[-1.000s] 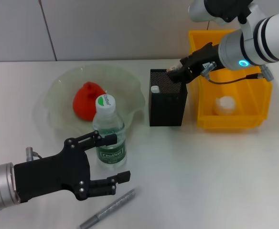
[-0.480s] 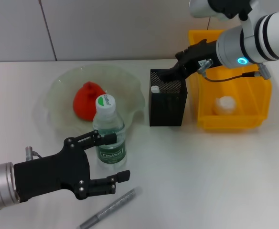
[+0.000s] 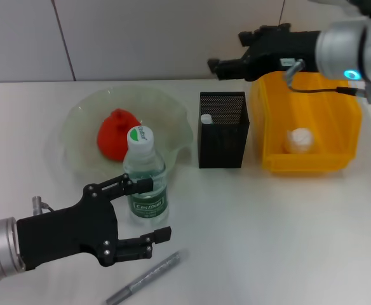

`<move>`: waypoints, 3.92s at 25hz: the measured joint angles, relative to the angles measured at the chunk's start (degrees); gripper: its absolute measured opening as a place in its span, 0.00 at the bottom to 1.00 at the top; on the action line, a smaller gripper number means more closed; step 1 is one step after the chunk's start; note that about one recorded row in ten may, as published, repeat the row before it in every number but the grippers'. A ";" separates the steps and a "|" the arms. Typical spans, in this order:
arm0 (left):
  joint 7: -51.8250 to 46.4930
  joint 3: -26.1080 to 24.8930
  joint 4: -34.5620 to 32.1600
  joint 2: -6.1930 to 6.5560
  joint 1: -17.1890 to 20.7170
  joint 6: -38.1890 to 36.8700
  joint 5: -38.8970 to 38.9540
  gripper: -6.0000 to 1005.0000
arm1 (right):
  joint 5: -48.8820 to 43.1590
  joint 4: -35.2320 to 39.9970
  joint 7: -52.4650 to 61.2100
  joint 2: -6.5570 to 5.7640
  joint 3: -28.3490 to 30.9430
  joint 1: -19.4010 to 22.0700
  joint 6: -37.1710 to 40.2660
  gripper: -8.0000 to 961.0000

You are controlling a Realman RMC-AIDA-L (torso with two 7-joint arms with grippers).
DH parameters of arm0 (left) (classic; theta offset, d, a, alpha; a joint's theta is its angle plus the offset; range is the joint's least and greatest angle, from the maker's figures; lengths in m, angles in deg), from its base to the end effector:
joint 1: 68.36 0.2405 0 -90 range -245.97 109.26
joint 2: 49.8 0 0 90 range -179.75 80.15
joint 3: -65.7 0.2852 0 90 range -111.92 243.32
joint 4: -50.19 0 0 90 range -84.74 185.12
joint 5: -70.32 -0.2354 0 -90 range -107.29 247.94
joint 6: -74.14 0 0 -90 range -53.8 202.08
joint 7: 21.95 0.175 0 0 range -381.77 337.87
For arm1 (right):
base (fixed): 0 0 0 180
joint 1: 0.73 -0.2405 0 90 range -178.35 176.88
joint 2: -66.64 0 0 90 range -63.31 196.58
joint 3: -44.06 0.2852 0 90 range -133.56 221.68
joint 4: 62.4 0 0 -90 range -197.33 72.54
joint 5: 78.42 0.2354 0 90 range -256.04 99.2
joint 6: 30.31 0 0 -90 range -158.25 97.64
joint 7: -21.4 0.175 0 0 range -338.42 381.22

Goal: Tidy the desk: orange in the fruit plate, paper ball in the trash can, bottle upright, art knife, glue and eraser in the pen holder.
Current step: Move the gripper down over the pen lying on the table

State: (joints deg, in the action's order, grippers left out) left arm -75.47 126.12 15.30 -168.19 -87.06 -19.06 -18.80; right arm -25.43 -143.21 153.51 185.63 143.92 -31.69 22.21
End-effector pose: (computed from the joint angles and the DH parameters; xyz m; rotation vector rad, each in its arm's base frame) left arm -0.2871 0.3087 -0.0590 -2.6904 -0.1521 -0.9405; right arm 0.1204 0.4668 -0.0112 -2.3922 0.4629 0.3357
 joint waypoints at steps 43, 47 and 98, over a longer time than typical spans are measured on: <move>-28.12 0.76 -25.19 -0.19 6.42 4.62 -12.65 0.83 | 44.63 42.86 -70.33 -0.06 39.19 17.77 42.01 0.84; -34.12 1.44 -31.12 -0.31 6.41 5.71 -16.48 0.83 | 44.66 43.92 -70.66 -0.12 39.36 17.18 41.73 0.84; -95.01 37.33 -67.03 -0.42 2.70 5.84 -56.64 0.83 | 44.80 50.61 -75.90 0.01 40.52 14.98 36.96 0.85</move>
State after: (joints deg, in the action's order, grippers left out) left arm -170.47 163.45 -51.73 -168.61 -84.35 -13.22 -75.44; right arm 19.37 -92.60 77.61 185.64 184.44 -16.71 59.17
